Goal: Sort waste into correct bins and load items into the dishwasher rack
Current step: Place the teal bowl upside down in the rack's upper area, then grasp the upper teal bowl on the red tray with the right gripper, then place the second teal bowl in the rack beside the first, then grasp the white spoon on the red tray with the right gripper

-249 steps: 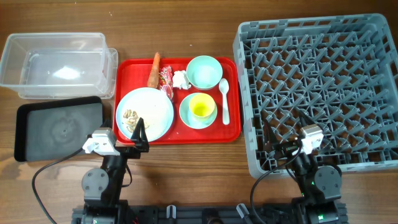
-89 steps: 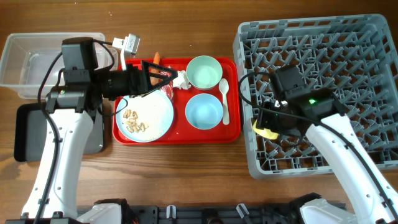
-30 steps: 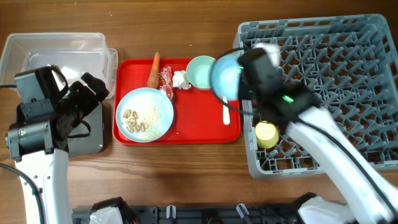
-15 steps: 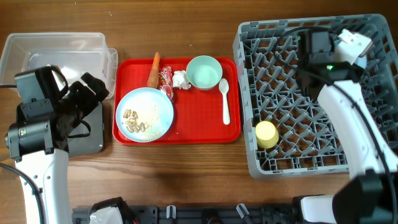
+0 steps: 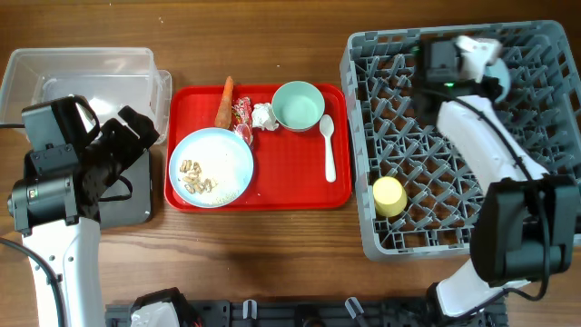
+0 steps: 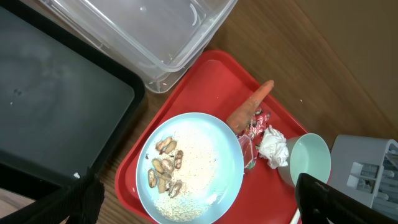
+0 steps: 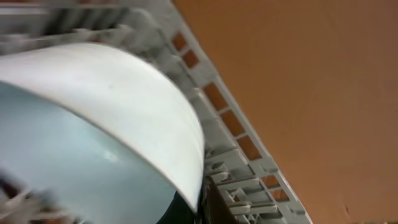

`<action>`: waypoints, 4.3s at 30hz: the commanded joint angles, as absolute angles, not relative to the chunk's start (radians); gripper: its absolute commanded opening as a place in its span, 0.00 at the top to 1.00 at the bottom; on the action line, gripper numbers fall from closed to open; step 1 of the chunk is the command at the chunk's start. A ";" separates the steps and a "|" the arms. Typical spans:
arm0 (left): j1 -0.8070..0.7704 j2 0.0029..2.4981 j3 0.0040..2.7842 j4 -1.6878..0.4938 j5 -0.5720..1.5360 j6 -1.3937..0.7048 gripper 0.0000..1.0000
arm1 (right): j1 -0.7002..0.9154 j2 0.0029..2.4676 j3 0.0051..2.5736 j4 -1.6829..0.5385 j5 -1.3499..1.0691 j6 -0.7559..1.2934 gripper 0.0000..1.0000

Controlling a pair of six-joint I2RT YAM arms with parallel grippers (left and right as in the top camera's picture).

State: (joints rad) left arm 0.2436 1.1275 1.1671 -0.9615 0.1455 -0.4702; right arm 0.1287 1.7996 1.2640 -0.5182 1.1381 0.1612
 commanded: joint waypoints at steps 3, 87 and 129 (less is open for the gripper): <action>0.248 1.127 1.172 -0.959 0.133 -0.479 0.00 | 0.253 1.825 1.266 -0.547 1.143 0.104 0.96; 0.248 1.128 1.172 -0.959 0.133 -0.479 0.00 | 0.126 1.933 1.386 -0.422 1.242 -0.162 0.53; 0.248 1.128 1.172 -0.959 0.133 -0.479 0.00 | 0.556 2.042 1.345 -0.756 -0.022 0.415 0.96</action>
